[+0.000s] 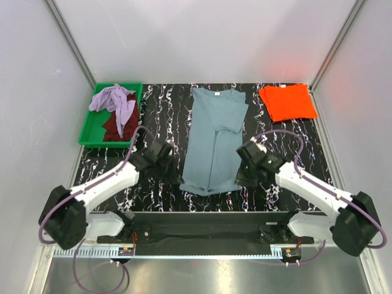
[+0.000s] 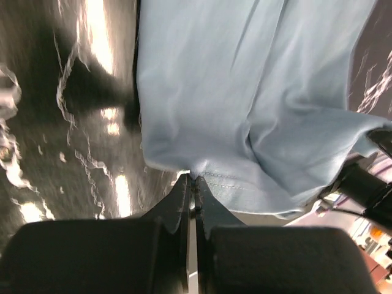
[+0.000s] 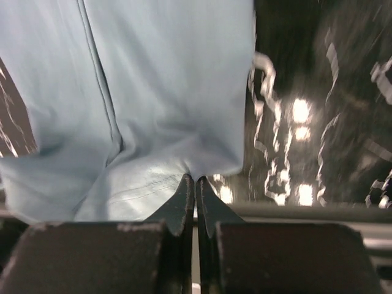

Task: Fold and stack the t-shirts
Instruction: Fold the tshirt

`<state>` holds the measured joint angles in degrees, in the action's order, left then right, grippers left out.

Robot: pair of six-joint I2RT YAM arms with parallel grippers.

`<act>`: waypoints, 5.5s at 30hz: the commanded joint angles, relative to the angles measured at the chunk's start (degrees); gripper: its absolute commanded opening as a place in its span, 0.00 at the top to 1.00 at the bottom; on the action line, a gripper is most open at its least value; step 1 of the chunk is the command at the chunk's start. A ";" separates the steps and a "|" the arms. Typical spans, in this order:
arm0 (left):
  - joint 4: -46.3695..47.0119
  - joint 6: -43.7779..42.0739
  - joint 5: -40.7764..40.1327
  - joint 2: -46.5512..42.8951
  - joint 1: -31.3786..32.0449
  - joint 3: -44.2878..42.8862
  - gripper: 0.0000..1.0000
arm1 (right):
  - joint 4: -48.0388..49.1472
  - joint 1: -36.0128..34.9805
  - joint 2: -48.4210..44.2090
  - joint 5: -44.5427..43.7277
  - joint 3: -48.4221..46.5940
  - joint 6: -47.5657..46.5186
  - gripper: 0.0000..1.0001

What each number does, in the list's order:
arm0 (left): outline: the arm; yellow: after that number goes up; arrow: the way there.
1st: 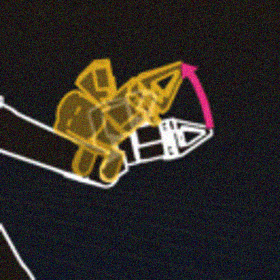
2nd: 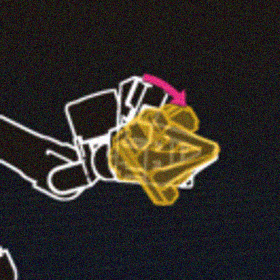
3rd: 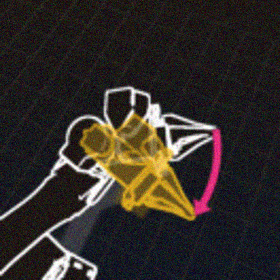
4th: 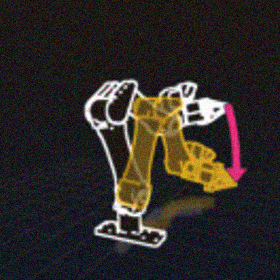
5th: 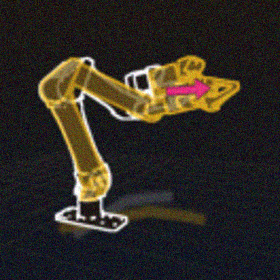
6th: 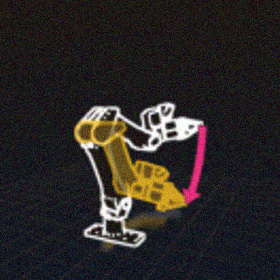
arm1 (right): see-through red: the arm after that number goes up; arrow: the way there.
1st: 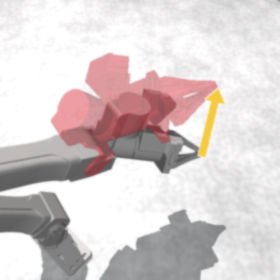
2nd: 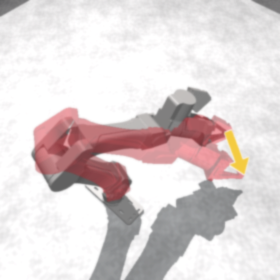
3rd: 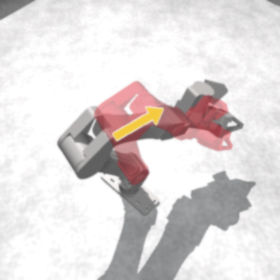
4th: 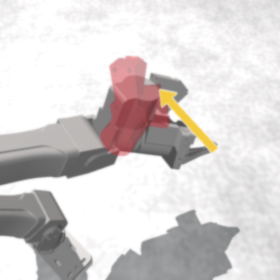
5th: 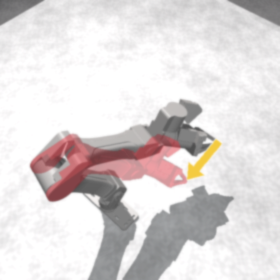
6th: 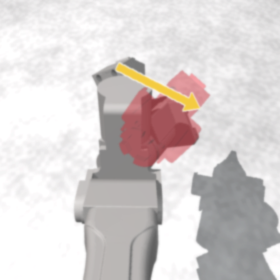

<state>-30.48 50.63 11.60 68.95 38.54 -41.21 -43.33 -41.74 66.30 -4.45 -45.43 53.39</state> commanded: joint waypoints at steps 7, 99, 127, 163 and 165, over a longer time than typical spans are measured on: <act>-1.51 -12.48 6.77 14.78 -9.71 -18.10 1.00 | 2.64 13.25 11.12 0.93 -15.01 -16.01 1.00; 1.47 -19.08 19.87 52.87 -27.56 -63.30 0.61 | 13.36 32.95 43.74 11.65 -43.17 -19.72 0.68; 3.45 -16.78 20.08 58.07 -26.24 -61.88 0.61 | 12.05 34.00 49.81 19.74 -45.02 -28.69 0.62; 24.15 -14.16 19.61 35.38 -18.51 -13.81 0.46 | 26.19 33.91 32.75 27.65 -4.15 -23.15 0.42; 23.80 -14.33 18.91 35.82 -18.42 -13.81 0.46 | 26.89 33.91 32.66 28.00 -3.18 -22.89 0.43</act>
<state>-9.08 36.51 30.72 103.59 19.81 -55.44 -19.66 -7.86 97.21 24.99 -50.98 30.70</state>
